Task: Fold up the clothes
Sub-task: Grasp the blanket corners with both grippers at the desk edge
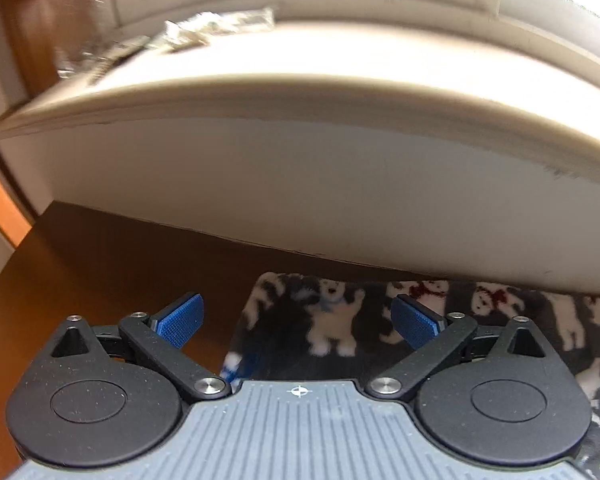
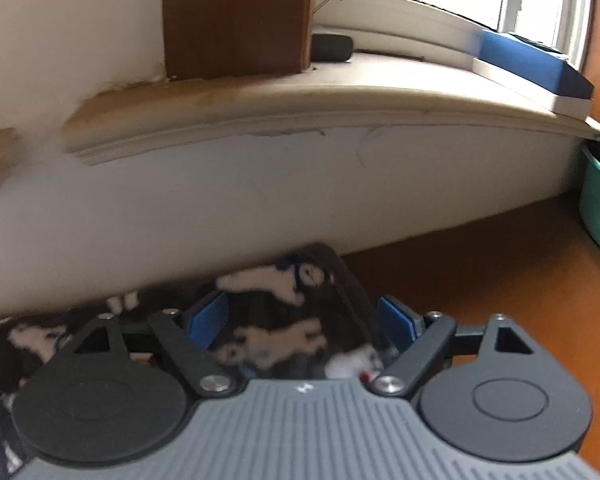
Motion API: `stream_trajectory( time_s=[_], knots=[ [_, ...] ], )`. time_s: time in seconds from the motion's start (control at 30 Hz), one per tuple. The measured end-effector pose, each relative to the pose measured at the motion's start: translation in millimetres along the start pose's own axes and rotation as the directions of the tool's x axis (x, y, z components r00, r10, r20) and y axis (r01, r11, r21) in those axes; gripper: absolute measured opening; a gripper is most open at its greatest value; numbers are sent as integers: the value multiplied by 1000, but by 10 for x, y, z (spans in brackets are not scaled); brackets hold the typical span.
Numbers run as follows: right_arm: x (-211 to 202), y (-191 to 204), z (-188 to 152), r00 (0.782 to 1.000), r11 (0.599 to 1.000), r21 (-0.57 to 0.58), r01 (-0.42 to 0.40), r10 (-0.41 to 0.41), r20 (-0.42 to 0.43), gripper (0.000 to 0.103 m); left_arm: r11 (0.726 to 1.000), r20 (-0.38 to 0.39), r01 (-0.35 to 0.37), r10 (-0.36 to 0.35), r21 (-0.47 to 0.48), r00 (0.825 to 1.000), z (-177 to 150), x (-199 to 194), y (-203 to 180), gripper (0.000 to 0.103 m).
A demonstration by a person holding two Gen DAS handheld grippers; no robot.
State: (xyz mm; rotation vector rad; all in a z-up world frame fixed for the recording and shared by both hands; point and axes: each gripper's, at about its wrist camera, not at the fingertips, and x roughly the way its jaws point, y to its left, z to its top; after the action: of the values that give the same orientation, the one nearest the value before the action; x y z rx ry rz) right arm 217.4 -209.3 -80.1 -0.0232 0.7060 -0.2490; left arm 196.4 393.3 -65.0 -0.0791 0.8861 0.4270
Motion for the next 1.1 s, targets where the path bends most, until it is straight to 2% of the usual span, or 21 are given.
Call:
stream_trajectory(
  time_s=[0.3,0.5,0.6,0.77,0.97,1.1],
  knots=[
    [432,-59,184,1000,1000,-16,24,-24,-19,81,1000,-32,4,-3,21,999,9,339,-126,92],
    [644,-105,190,998,1000,-28,6,-8,-63,71,1000,-37,15,-14,23,999,-9,403,-187,83],
    [695,-116,184,998,1000,-25,-2,0,-69,69,1000,-34,22,-21,17,999,-33,413,-161,79],
    [774,-113,163,997,1000,-29,-10,7,-78,68,1000,-33,31,-31,-4,999,-30,447,-77,78],
    [826,-123,152,996,999,-31,-15,12,-87,64,998,-39,31,-33,-60,999,115,575,63,67],
    [848,-147,140,995,1000,-12,-25,24,-92,59,999,-56,18,-21,-49,998,96,582,51,61]
  ],
)
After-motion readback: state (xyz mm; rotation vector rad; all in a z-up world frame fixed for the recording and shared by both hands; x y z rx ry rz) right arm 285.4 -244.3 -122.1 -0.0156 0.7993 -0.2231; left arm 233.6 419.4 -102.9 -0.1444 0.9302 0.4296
